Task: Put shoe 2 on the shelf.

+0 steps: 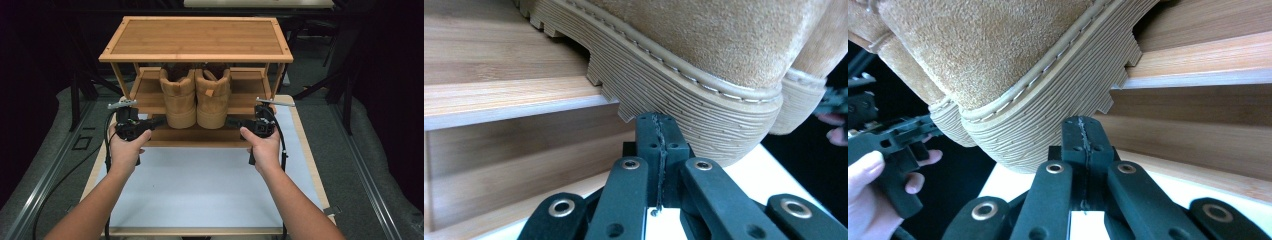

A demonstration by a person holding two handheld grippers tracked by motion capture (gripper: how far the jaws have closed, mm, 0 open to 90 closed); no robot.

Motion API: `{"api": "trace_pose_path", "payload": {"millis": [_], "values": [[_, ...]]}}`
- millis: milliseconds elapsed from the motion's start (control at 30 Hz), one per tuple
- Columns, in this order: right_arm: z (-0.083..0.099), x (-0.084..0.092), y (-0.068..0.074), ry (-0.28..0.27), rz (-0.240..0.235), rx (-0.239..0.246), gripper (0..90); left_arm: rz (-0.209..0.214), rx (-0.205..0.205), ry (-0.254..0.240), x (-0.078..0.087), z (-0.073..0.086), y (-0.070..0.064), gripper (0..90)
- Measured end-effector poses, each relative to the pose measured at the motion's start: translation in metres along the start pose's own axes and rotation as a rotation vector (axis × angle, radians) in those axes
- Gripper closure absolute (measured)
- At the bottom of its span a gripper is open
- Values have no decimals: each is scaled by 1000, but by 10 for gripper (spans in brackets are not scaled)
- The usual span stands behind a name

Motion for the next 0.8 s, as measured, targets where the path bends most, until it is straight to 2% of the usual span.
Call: {"api": "trace_pose_path", "payload": {"millis": [67, 200, 300, 467, 567, 667, 767, 800], "values": [[-2, -1, 2, -10, -12, -3, 900, -9, 3, -9, 1, -3, 2, 900], [-6, -4, 8, -12, -1, 18, 900, -27, 21, -29, 1, -13, 5, 900], [-12, -7, 10, -23, 5, 16, 900, -21, 35, -39, -2, -19, 7, 900], [-20, -9, 3, -39, 21, -2, 900, -16, 38, -30, -12, -20, 6, 900], [-22, -13, -5, -36, 55, -5, 900, -26, 43, -23, -19, -19, 8, 900], [-22, -17, -9, -38, 51, -24, 900, -35, 48, -25, -23, -18, 11, 900], [-23, -19, -14, -34, 69, -33, 900, -23, 61, -30, -25, -19, 11, 900], [-24, -18, -14, -37, 57, -41, 900, -17, 62, -37, -25, -20, 11, 900]]}}
Point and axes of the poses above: each handheld gripper's, and its own axes: x roughly backward along the jaws, z roughly out of its underside, y roughly to its left, the point moved 6 cm from there along -x, roughly forward along the jaws, and after that the axes turned 4 degrees about x, right-handed, at the moved point
